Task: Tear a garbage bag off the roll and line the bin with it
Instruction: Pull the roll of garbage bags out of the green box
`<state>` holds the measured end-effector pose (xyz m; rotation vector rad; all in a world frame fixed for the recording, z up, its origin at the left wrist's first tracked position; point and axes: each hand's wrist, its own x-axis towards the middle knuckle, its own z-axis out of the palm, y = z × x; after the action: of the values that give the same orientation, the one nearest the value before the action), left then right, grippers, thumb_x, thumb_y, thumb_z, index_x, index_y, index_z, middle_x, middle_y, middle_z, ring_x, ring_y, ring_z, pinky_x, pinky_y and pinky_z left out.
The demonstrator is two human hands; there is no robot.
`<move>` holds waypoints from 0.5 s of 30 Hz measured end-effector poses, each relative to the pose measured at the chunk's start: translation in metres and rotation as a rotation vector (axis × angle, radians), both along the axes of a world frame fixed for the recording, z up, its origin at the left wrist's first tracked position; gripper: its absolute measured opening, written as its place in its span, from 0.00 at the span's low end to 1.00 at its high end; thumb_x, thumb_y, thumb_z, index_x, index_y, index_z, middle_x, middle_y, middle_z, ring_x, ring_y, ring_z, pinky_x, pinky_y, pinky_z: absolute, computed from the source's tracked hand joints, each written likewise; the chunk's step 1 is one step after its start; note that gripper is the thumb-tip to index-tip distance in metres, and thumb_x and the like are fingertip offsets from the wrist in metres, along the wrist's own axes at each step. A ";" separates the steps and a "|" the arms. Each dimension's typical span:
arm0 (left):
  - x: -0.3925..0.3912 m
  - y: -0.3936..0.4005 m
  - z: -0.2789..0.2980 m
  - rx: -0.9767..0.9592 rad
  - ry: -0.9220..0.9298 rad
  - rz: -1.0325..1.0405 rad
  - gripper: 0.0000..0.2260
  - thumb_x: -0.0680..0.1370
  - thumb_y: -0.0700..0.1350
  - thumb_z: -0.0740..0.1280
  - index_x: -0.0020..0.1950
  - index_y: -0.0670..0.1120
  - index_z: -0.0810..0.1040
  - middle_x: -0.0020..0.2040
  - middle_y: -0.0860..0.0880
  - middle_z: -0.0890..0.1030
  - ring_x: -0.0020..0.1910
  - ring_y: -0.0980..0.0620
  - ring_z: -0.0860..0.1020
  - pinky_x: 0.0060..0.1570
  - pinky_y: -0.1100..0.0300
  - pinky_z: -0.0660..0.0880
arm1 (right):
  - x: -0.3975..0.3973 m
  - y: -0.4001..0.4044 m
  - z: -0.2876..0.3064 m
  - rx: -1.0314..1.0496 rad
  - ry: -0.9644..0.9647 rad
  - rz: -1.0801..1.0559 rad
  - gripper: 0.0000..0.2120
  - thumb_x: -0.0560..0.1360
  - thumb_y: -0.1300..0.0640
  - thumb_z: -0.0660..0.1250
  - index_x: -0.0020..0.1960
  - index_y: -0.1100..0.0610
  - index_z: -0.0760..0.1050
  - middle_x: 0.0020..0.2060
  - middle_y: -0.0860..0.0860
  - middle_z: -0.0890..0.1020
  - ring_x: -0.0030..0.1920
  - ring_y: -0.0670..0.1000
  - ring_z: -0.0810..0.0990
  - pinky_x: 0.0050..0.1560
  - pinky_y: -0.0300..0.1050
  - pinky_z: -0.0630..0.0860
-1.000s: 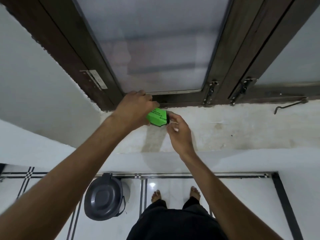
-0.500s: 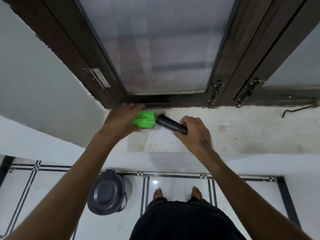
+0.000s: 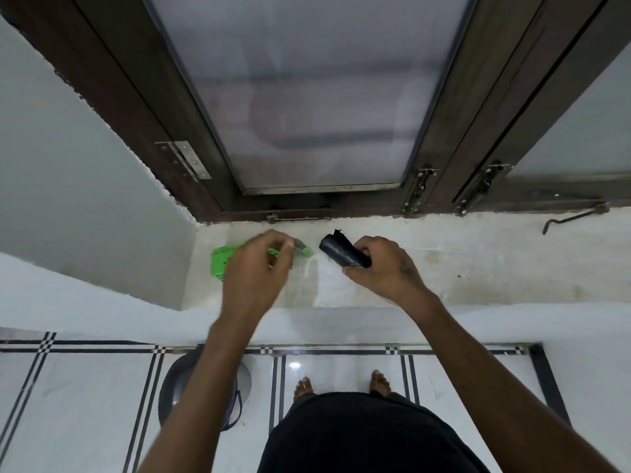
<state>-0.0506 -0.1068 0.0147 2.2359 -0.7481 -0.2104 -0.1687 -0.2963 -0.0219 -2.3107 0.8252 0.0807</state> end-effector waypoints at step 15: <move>-0.056 -0.109 0.015 -0.341 1.414 0.081 0.32 0.80 0.68 0.52 0.66 0.45 0.77 0.59 0.43 0.83 0.57 0.44 0.82 0.52 0.48 0.81 | -0.042 -0.014 0.038 0.523 -0.519 -0.357 0.11 0.80 0.54 0.65 0.47 0.62 0.75 0.34 0.50 0.78 0.33 0.43 0.76 0.33 0.34 0.71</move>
<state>-0.1065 -0.2157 0.0300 1.2731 0.1047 -1.3092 -0.2107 -0.3106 0.0156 -1.5645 0.8077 -0.3984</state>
